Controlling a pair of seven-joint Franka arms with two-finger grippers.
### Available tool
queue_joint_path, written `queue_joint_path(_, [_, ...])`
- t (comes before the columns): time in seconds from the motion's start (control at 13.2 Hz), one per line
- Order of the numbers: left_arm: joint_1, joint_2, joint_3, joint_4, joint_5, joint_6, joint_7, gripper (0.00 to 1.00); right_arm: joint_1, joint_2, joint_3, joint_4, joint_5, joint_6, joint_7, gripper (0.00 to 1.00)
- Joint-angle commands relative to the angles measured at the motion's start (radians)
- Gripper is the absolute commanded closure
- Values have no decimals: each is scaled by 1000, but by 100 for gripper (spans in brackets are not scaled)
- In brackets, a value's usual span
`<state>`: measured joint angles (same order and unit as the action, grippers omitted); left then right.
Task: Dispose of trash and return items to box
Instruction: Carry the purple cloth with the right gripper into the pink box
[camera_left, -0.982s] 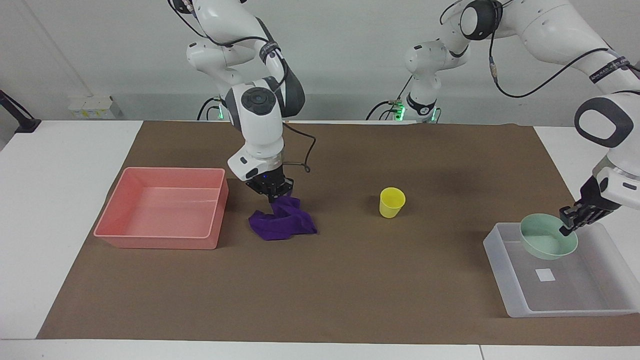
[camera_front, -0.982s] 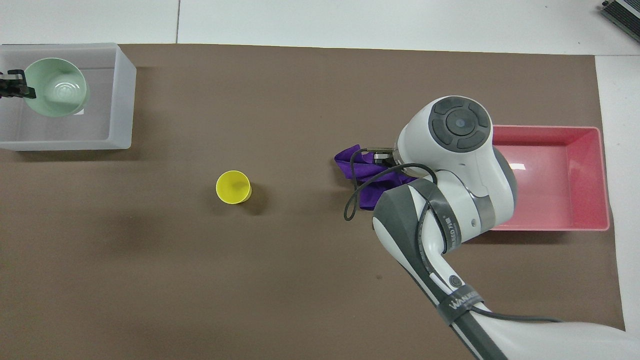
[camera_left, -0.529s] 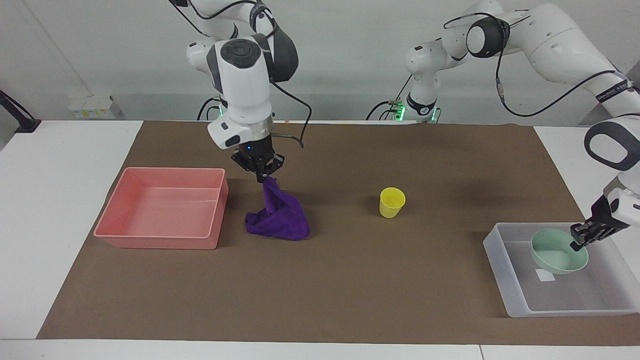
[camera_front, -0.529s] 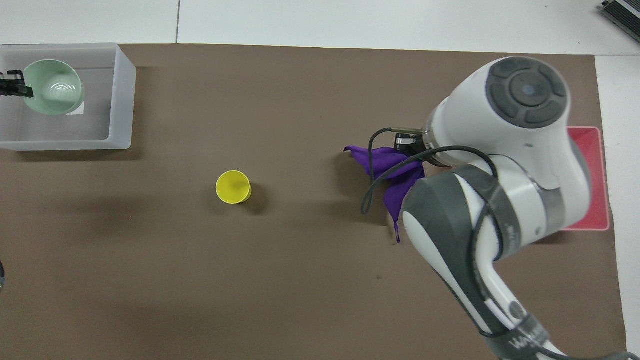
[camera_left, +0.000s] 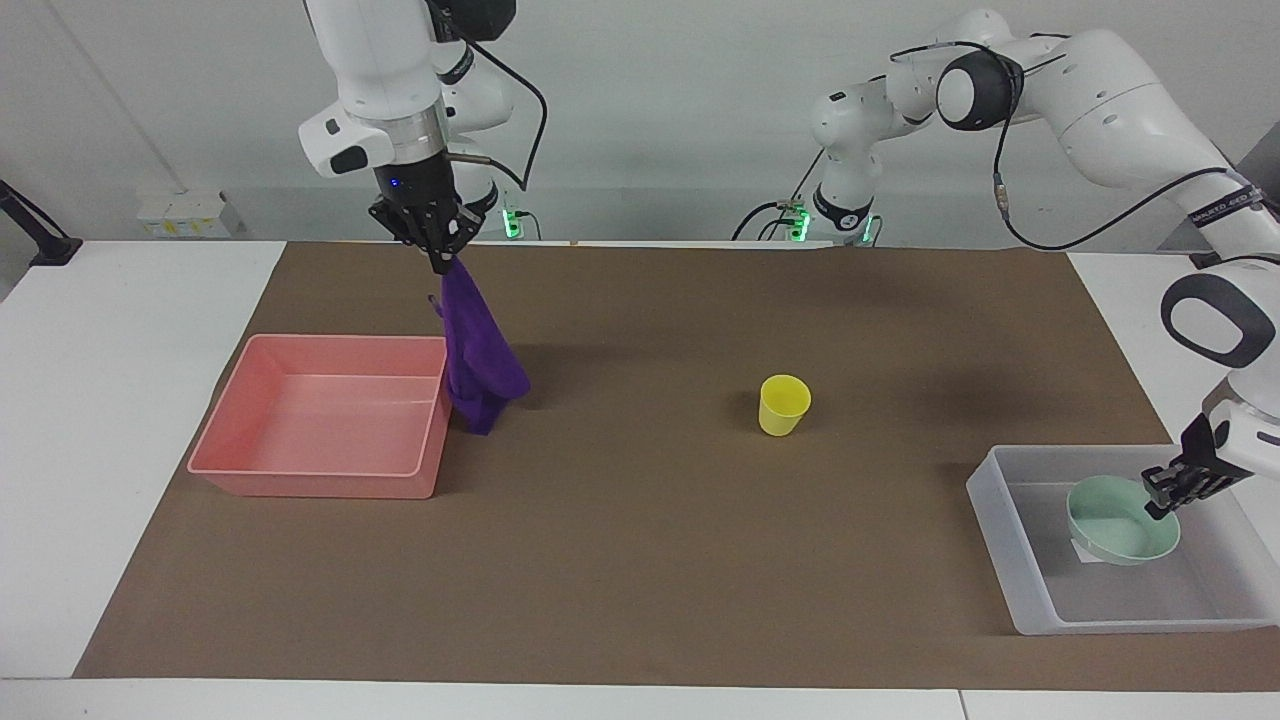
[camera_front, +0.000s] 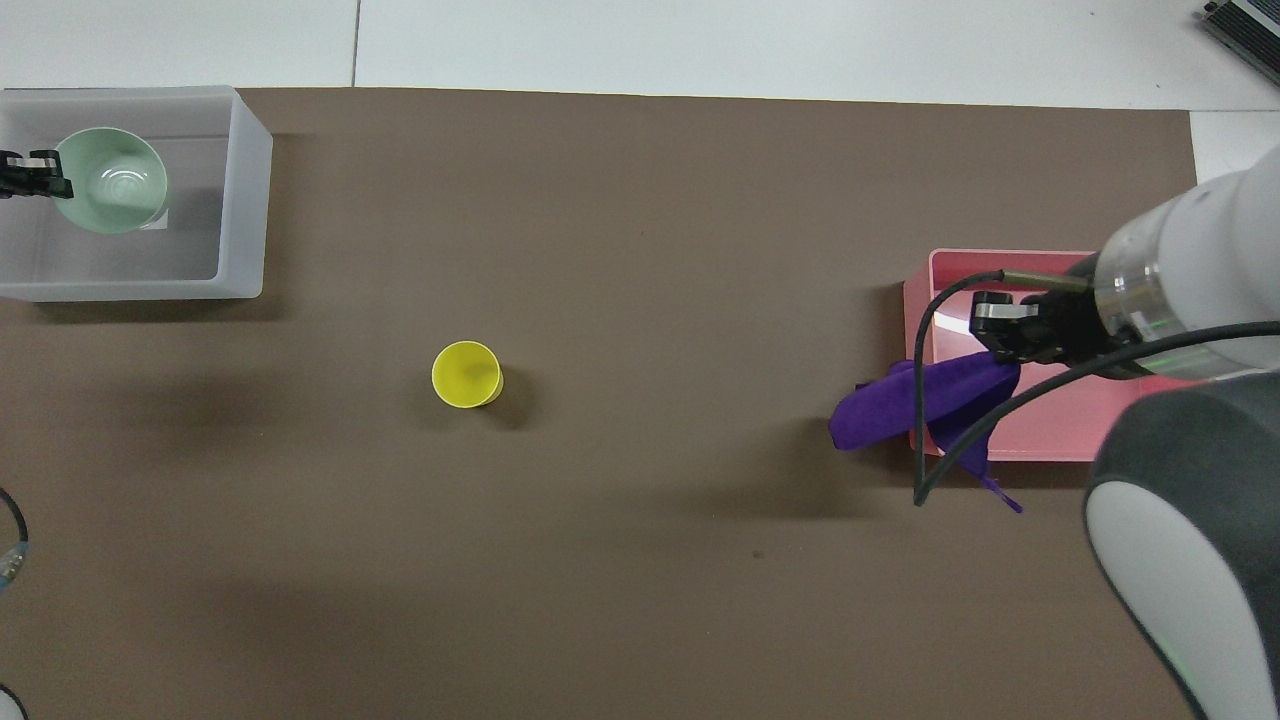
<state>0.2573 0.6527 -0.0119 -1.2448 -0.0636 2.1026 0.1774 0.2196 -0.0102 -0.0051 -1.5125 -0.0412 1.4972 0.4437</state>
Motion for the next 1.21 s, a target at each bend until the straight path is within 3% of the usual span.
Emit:
queue_joint_path(0.0, [10, 18, -5, -4, 22, 33, 8, 100, -64, -31, 2, 48, 18, -76, -90, 100])
queue_joint_path(0.15, [8, 15, -5, -18, 21, 68, 8, 100, -127, -74, -4, 49, 9, -129, -192, 100])
queue_joint_path(0.3, [5, -7, -2, -118, 21, 152, 8, 100, -190, -83, -7, 99, 3, -179, -300, 100])
queue_joint_path(0.53, [10, -30, 0, -178, 21, 171, 8, 100, -264, -83, -7, 124, -61, -181, -456, 100])
queue_joint_path(0.76, [11, -42, 0, -196, 21, 162, 7, 100, -287, -96, -21, 85, -62, -76, -509, 100])
queue_joint_path(0.98, [13, -42, 1, -194, 21, 162, 7, 100, -298, -143, -24, -67, -60, 99, -520, 100])
queue_joint_path(1.13, [11, -41, 6, -191, 21, 168, 7, 97, -301, -123, -24, -110, -60, 191, -520, 100])
